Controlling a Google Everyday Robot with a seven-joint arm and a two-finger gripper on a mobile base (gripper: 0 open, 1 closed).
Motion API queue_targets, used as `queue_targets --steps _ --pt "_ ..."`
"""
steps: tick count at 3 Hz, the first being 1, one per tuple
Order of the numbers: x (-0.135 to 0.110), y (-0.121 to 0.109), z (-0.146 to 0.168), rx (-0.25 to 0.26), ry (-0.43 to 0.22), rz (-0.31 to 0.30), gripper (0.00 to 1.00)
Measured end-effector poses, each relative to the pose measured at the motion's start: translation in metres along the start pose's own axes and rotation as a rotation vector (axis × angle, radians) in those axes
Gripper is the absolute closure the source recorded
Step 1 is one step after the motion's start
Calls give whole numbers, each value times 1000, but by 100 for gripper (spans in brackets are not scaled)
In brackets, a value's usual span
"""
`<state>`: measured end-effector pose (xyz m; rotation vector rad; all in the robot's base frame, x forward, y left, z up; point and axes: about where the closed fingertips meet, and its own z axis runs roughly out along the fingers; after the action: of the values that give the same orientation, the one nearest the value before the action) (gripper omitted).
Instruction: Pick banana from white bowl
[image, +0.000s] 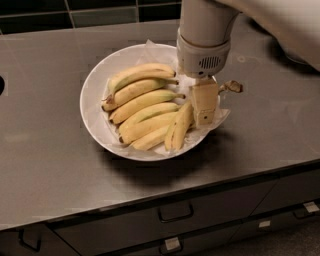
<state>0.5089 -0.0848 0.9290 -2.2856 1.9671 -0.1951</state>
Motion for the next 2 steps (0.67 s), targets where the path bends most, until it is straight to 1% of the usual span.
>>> queue_targets --steps 1,2 --pt "3 -6 4 -4 9 12 20" --pt "6 -10 9 -9 16 19 21"
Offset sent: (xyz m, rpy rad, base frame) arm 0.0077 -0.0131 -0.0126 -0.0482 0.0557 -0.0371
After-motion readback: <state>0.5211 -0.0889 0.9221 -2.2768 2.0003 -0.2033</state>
